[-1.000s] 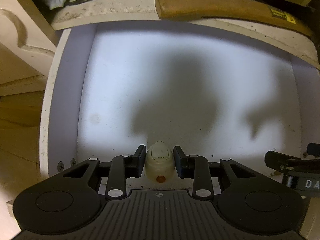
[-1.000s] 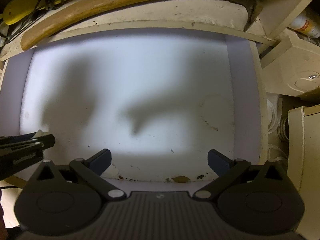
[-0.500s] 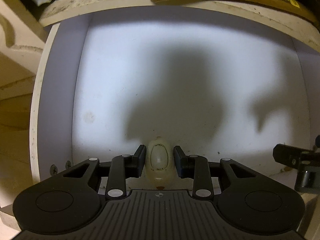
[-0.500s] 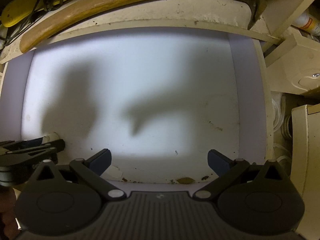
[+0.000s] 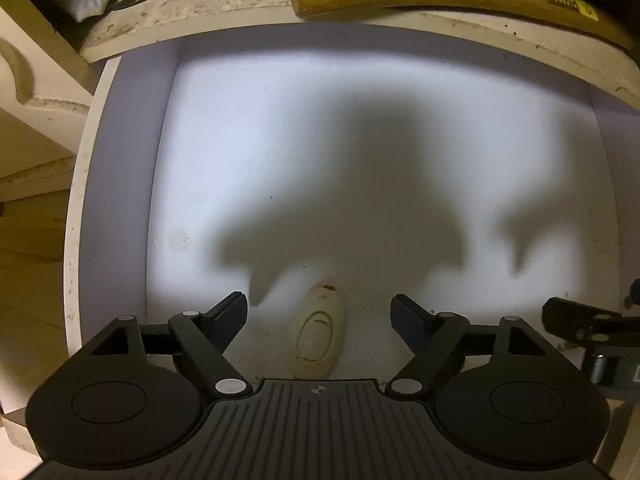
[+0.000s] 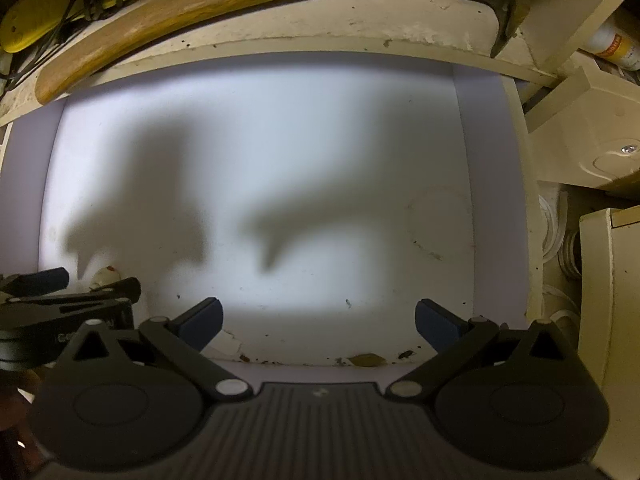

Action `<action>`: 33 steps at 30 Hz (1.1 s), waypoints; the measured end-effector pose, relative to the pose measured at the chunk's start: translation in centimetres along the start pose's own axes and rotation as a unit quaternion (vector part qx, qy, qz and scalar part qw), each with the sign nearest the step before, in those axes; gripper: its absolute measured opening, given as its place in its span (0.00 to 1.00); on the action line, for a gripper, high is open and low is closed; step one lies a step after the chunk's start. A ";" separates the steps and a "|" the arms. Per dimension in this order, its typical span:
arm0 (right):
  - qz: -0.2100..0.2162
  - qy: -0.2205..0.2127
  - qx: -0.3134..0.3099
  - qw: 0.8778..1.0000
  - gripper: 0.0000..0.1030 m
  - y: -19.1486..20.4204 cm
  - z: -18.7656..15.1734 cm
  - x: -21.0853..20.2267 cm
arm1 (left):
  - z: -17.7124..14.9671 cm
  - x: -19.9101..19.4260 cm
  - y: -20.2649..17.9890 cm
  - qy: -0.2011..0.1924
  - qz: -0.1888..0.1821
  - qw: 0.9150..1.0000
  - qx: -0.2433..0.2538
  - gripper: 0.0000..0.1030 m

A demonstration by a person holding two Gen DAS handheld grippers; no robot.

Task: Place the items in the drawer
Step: 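Open the left tool to release the white object onto the drawer bottom, then raise both tools up and back out of the drawer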

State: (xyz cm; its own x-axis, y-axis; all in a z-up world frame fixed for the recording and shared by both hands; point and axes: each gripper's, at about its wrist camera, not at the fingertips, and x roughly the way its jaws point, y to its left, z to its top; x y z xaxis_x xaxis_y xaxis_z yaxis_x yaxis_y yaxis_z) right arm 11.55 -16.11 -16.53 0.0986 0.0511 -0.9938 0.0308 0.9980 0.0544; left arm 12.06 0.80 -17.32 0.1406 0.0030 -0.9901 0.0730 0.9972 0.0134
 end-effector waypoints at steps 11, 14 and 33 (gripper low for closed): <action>-0.001 0.000 0.003 1.000 1.00 -0.1 -0.1 -0.3 | 0.8 0.1 1.6 -0.002 -0.008 1.000 -0.017 0.90; -0.002 -0.001 0.003 1.000 1.00 -0.1 -0.1 -0.4 | 0.9 -0.1 1.8 0.001 -0.009 1.000 -0.020 0.91; -0.011 -0.007 0.012 1.000 1.00 -1.0 -0.2 -0.4 | 1.9 -1.9 1.5 -0.007 -0.022 0.999 -0.042 0.99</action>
State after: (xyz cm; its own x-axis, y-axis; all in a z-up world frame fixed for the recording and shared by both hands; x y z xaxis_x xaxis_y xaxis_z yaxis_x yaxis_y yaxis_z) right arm 11.33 -17.16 -16.16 0.1114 0.0278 -0.9934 0.0562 0.9978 0.0342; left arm 13.76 2.12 -15.18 0.1520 -0.0414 -0.9875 -0.0028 0.9991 -0.0423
